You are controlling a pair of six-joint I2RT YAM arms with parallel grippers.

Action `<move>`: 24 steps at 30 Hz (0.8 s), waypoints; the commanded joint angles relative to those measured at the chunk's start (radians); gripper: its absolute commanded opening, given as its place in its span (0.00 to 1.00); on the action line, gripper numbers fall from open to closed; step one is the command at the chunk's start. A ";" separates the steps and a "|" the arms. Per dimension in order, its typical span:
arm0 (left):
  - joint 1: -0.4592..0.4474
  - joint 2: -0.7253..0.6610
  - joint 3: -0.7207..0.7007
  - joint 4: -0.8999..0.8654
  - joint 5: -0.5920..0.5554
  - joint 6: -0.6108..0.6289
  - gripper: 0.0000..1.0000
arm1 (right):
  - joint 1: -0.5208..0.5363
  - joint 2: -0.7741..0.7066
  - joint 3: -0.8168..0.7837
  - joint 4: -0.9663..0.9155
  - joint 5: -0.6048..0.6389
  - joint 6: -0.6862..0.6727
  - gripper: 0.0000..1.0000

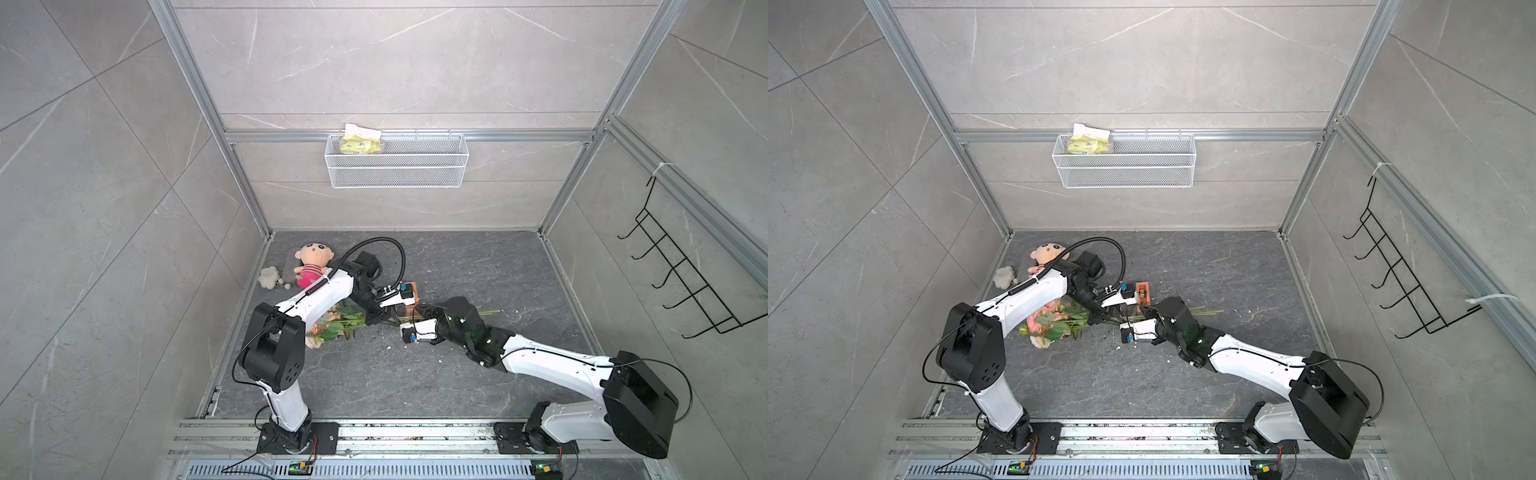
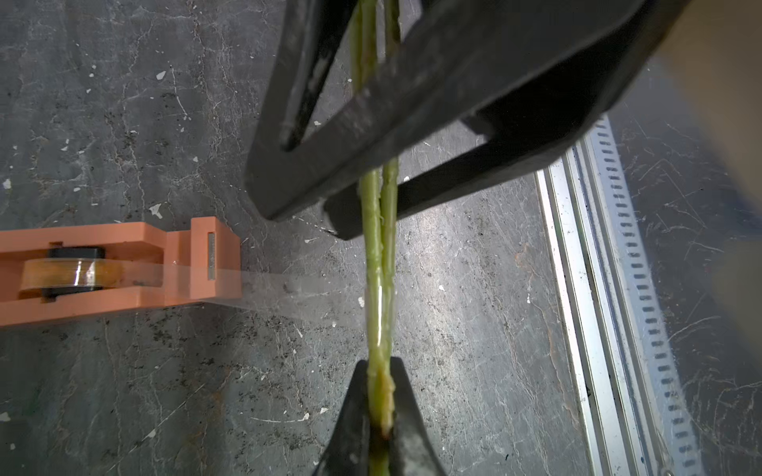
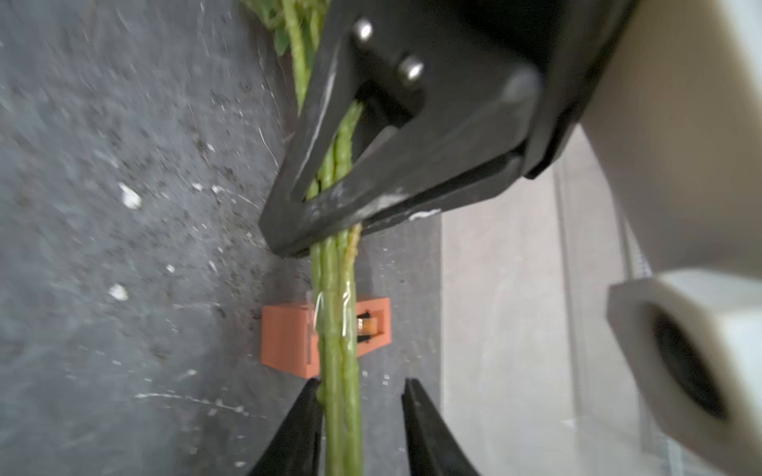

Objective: Wrap bouquets with tape
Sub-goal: Wrap the tape around the bouquet.

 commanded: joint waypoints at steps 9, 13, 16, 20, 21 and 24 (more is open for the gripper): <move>-0.089 -0.291 -0.287 0.513 -0.258 -0.065 0.00 | -0.520 0.117 0.430 -0.934 -1.077 0.425 0.82; -0.165 -0.386 -0.458 0.785 -0.435 -0.004 0.00 | -0.521 0.303 0.592 -1.144 -1.064 0.342 0.94; -0.225 -0.395 -0.507 0.915 -0.609 0.040 0.00 | -0.509 0.381 0.643 -1.213 -1.054 0.310 0.80; -0.279 -0.374 -0.532 1.050 -0.761 0.095 0.00 | -0.486 0.486 0.697 -1.265 -0.960 0.342 0.74; -0.289 -0.373 -0.544 1.082 -0.781 0.113 0.00 | -0.484 0.517 0.717 -1.287 -0.952 0.345 0.73; -0.315 -0.351 -0.564 1.167 -0.861 0.155 0.00 | -0.473 0.588 0.771 -1.339 -0.964 0.321 0.75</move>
